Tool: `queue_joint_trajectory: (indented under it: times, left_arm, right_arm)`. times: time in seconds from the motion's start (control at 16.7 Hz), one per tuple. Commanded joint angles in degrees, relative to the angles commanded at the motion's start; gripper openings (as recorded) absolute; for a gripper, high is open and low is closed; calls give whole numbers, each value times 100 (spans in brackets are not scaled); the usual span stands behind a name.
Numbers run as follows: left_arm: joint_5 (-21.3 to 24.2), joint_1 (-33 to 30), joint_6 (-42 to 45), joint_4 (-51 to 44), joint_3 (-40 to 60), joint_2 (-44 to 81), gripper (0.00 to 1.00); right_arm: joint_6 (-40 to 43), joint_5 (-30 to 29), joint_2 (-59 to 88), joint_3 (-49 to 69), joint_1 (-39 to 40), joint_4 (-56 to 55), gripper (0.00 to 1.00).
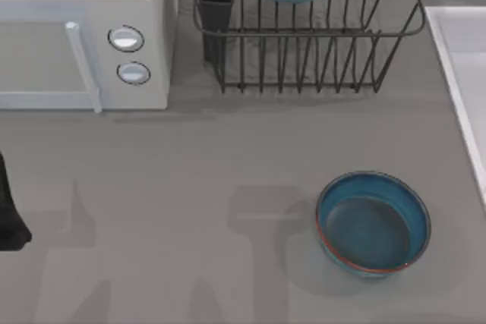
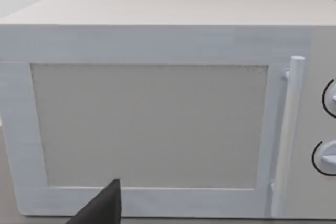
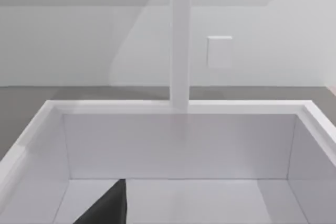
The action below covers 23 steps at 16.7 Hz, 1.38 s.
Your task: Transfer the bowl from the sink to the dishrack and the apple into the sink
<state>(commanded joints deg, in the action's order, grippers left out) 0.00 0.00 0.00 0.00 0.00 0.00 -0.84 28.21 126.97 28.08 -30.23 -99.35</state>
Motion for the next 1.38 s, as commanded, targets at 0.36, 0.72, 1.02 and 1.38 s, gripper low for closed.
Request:
queue_joint_trajectory:
  times: [0.36, 0.72, 1.02, 1.38]
  left_arm:
    - [0, 0, 0, 0, 0, 0, 100]
    - [0, 0, 0, 0, 0, 0, 100]
    - [0, 0, 0, 0, 0, 0, 100]
    - [0, 0, 0, 0, 0, 0, 100]
  right_arm:
    - [-27, -292, -1080, -374, 307, 1097, 100]
    - [3, -940, -4232, -997, 1027, 3381, 100]
    - [85, -1625, -7855, -1523, 1765, 5709, 100]
    - [111, -2407, -11325, -2300, 2593, 8548, 100]
